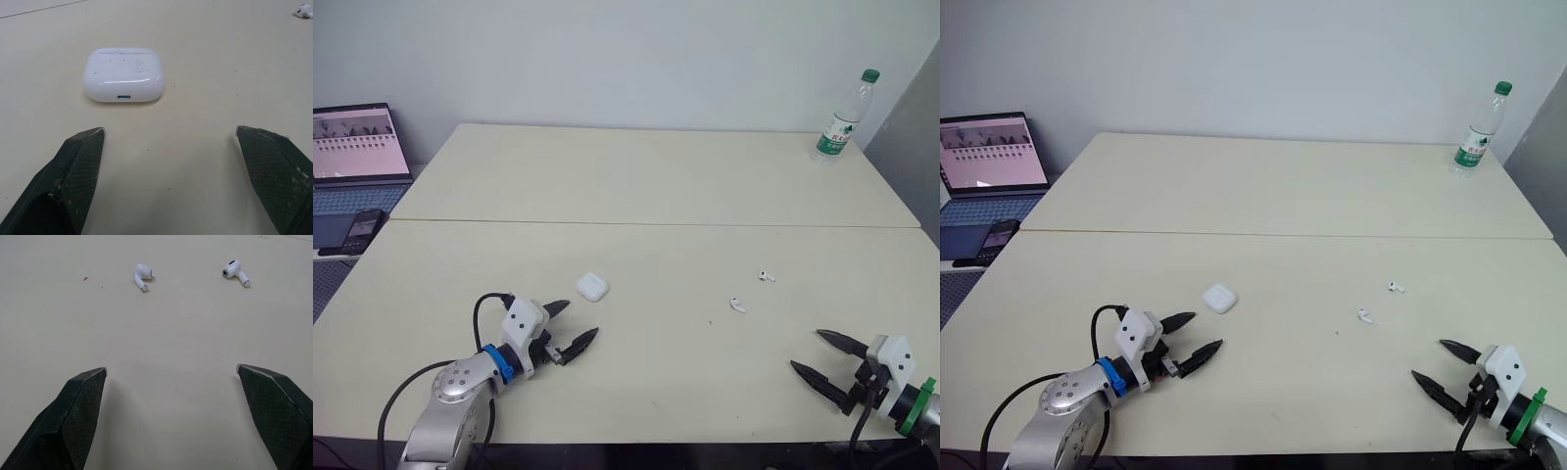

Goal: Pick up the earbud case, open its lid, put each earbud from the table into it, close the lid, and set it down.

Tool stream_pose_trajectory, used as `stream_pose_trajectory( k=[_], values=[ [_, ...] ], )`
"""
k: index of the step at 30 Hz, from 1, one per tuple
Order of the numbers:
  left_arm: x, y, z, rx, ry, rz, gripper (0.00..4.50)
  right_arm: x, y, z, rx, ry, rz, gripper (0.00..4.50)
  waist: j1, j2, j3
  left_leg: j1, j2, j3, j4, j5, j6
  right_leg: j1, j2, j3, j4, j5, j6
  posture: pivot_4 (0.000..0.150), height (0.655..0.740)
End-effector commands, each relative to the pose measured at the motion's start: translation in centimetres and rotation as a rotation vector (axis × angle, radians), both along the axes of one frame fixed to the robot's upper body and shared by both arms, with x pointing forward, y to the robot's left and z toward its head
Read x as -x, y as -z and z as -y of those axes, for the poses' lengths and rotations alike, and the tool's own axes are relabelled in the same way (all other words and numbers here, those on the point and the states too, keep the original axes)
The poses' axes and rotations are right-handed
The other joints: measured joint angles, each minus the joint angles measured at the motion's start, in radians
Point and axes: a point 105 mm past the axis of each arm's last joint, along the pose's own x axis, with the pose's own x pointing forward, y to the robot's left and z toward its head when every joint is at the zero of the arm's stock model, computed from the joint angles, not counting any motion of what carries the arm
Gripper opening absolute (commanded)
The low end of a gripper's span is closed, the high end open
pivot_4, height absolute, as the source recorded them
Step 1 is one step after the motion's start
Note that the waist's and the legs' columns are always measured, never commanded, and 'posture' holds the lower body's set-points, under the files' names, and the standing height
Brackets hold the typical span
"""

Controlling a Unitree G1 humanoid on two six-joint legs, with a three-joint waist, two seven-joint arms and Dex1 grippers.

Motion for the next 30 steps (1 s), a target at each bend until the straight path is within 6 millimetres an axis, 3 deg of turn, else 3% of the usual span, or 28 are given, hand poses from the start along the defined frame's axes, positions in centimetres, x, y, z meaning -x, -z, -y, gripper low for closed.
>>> stream_pose_trajectory(
  k=[1, 21, 30],
  values=[
    [0.1, -1.2, 0.5, 0.006, 0.029, 0.054, 4.50, -0.3, -0.8, 0.4, 0.022, -0.001, 0.039, 4.46, 0.000, 0.000, 0.000, 0.000, 0.000, 0.000, 0.000, 0.000, 0.000, 0.000, 0.000, 0.000, 0.000, 0.000, 0.000, 0.150, 0.7362],
    [-0.3, -1.5, 0.1, 0.030, -0.002, 0.065, 4.50, -0.3, -1.3, 0.1, 0.027, -0.022, 0.054, 4.46, 0.000, 0.000, 0.000, 0.000, 0.000, 0.000, 0.000, 0.000, 0.000, 0.000, 0.000, 0.000, 0.000, 0.000, 0.000, 0.150, 0.7362],
    [-1.9, -3.0, -0.5, 0.080, -0.065, 0.134, 4.50, 0.0, -3.4, -3.2, -0.034, -0.148, 0.116, 4.46, 0.000, 0.000, 0.000, 0.000, 0.000, 0.000, 0.000, 0.000, 0.000, 0.000, 0.000, 0.000, 0.000, 0.003, 0.005, 0.150, 0.7362]
  ],
)
